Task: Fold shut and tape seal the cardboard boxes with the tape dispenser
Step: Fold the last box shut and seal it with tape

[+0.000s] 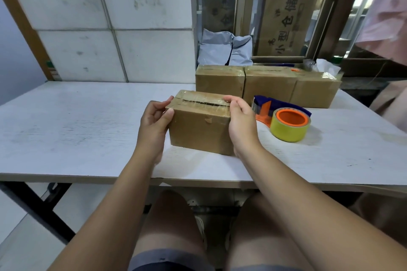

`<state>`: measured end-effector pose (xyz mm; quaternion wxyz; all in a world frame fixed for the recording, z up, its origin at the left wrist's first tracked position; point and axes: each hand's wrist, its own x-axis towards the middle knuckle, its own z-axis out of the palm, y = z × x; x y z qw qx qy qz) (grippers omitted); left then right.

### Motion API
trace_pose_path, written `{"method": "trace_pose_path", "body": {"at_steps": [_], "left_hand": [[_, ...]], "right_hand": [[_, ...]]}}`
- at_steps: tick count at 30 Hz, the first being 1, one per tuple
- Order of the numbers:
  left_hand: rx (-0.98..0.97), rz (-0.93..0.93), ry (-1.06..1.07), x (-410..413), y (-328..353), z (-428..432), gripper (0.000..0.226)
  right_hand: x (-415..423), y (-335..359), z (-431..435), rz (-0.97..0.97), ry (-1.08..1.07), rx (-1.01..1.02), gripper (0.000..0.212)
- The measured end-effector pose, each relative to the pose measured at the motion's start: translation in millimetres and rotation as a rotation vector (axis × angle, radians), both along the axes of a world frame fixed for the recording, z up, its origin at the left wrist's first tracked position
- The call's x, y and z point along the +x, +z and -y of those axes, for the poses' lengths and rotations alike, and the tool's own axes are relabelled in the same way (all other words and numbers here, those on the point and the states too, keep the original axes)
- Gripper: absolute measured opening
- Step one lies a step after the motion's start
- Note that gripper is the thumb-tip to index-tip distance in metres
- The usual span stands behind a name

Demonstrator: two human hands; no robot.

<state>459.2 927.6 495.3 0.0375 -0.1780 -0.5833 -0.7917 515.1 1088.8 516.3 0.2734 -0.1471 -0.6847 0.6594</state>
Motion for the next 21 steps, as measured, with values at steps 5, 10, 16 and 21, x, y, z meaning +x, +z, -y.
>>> {"method": "trace_pose_path", "body": {"at_steps": [5, 10, 16, 21], "left_hand": [[0.076, 0.043, -0.071, 0.9, 4.3, 3.5, 0.020], [0.092, 0.066, -0.002, 6.9, 2.6, -2.7, 0.013], [0.084, 0.011, 0.101, 11.6, 6.8, 4.7, 0.011], [0.458, 0.057, 0.048, -2.0, 28.3, 21.1, 0.013]], "right_hand": [[7.2, 4.1, 3.1, -0.006, 0.029, 0.049, 0.032], [15.7, 3.8, 3.3, -0.057, 0.142, -0.151, 0.040], [9.8, 0.6, 5.0, -0.013, 0.224, -0.119, 0.052], [-6.9, 13.8, 5.4, -0.064, 0.328, 0.284, 0.072]]}}
